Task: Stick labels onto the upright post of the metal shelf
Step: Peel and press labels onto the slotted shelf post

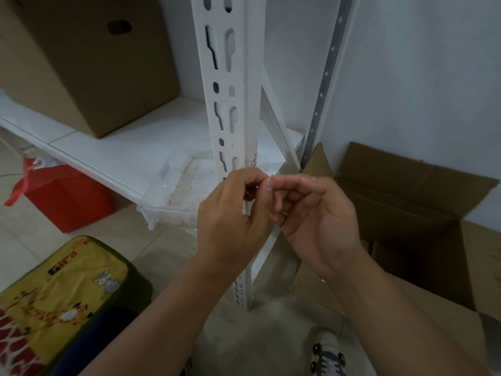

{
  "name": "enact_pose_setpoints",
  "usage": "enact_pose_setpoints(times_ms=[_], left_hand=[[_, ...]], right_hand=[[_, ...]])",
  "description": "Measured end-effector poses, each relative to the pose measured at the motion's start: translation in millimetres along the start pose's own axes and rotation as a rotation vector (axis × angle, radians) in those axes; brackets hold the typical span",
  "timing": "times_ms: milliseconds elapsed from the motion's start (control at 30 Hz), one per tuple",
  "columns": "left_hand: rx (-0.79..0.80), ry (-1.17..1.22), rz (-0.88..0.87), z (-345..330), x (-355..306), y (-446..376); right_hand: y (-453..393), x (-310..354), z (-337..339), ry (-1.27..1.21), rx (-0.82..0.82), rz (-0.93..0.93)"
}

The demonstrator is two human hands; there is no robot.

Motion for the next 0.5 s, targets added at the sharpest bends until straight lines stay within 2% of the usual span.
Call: enact_pose_setpoints(times_ms=[167, 333, 500], left_hand=[[0.018, -0.071, -0.015, 6.5, 5.0, 1.3], [0.032, -0.125, 0.016, 9.9, 10.5, 2.0], [-0.005, -0.022, 0.230, 12.8, 17.0, 0.0]], right_hand=[[-4.1, -4.1, -2.8, 0.022, 0.001, -0.005], [-3.7, -5.7, -4.1, 0.236, -0.045, 0.096], [-2.1, -4.7, -0.9, 0.231, -0.082, 0.111]])
Point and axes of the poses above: each hand's wrist, its own y-axis away from the middle knuckle, its own z-axis out of the back of the hand, x = y × z, the point moved 5 cm from there along -y, towards the middle knuckle, and after that the axes turned 10 degrees about -z, right-handed, at the moved point
